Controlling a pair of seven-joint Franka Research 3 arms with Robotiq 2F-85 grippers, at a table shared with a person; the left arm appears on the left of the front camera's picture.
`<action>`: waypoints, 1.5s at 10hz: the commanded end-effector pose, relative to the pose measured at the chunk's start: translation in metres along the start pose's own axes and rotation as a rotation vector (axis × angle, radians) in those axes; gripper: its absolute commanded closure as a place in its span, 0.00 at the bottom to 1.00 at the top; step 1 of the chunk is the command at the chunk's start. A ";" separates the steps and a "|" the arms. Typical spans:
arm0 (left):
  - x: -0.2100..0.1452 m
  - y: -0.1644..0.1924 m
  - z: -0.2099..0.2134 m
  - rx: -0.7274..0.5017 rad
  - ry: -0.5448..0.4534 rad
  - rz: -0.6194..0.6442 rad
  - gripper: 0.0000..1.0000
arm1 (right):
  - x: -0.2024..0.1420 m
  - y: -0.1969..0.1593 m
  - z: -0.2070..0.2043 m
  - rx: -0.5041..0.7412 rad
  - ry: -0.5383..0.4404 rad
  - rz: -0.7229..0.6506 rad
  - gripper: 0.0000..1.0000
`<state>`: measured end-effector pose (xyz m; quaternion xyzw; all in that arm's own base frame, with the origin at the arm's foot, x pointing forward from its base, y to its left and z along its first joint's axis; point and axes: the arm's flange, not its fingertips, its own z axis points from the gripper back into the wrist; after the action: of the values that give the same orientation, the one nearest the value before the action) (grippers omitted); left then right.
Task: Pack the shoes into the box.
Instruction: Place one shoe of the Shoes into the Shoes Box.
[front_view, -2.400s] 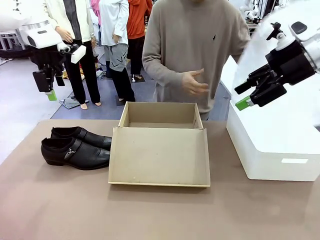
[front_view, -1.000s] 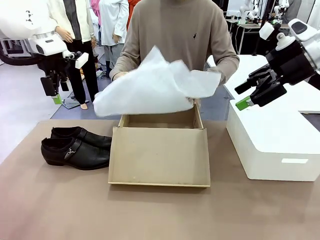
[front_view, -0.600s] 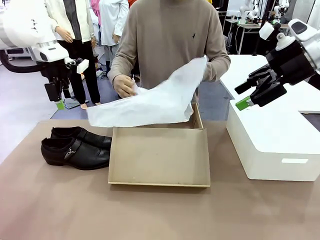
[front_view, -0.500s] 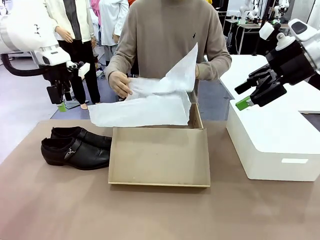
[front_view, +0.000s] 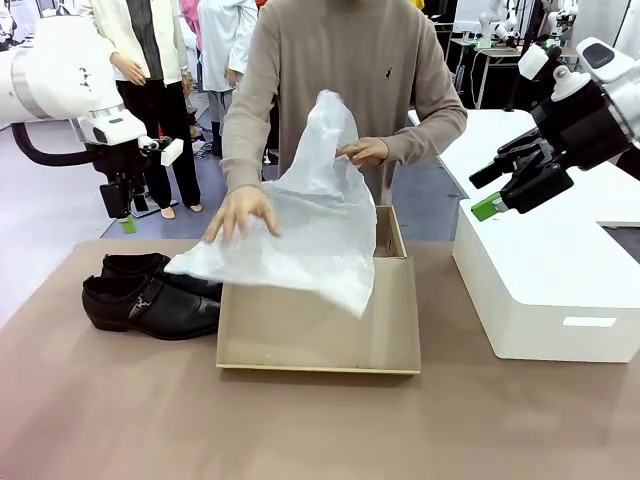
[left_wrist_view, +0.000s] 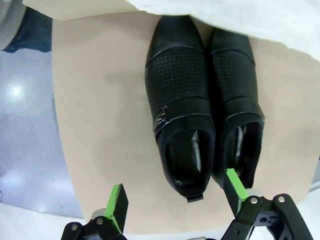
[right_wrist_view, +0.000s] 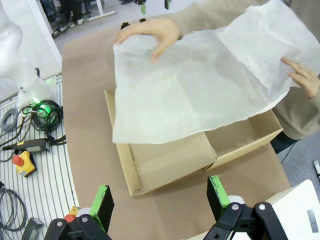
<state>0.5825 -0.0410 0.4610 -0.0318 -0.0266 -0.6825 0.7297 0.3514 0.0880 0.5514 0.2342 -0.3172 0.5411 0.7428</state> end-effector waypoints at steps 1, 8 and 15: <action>-0.008 0.003 -0.011 0.038 -0.010 -0.039 0.00 | 0.001 -0.002 -0.002 0.010 -0.030 0.022 0.00; -0.018 0.009 -0.030 0.006 0.001 0.009 0.00 | 0.001 -0.002 -0.002 0.010 -0.030 0.022 0.00; -0.016 0.013 -0.039 -0.027 -0.007 0.012 0.00 | 0.001 -0.002 -0.002 0.010 -0.030 0.022 0.00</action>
<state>0.5908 -0.0273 0.4241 -0.0353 -0.0223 -0.6800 0.7320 0.3514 0.0880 0.5514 0.2341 -0.3172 0.5411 0.7428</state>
